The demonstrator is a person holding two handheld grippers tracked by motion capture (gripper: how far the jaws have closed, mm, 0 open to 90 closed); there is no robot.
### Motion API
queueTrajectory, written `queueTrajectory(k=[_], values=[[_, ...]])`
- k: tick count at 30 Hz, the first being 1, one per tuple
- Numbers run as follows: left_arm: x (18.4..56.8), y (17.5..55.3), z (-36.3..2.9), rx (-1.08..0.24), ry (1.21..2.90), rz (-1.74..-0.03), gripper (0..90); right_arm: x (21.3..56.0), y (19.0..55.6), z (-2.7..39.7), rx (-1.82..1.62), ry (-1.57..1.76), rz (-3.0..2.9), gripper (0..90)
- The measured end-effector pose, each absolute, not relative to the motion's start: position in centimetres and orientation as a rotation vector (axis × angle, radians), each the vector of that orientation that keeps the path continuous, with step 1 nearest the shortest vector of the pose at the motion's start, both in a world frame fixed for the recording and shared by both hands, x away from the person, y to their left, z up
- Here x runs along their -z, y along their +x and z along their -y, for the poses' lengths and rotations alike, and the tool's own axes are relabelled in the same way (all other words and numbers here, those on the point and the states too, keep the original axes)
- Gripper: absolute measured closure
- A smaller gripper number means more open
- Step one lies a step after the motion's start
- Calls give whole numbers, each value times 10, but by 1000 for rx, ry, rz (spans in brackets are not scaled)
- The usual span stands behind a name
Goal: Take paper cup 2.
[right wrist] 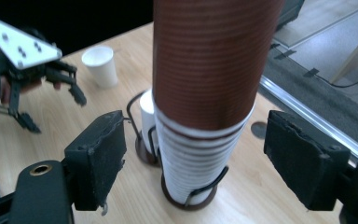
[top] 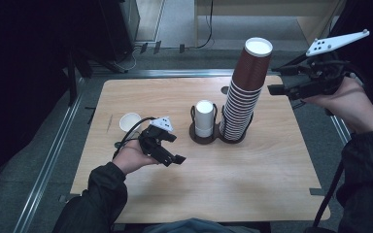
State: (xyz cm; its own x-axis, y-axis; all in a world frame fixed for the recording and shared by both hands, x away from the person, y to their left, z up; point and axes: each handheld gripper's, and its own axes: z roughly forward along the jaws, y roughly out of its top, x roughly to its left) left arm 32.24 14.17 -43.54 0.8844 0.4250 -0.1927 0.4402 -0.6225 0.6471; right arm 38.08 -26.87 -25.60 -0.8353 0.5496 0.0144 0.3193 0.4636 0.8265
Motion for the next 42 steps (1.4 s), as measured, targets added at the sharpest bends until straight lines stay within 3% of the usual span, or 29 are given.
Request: queueTrajectory(k=[7,25,42], values=[[435,322,-143,34,2320,-613,88,240,399,263,-1285,733,-2464,142],[436,321,-141,41,2330,-591,88,238,424,231,-1379,744,-2429,136],[436,321,-143,48,2335,-588,88,234,424,220,-1434,713,-2375,204]])
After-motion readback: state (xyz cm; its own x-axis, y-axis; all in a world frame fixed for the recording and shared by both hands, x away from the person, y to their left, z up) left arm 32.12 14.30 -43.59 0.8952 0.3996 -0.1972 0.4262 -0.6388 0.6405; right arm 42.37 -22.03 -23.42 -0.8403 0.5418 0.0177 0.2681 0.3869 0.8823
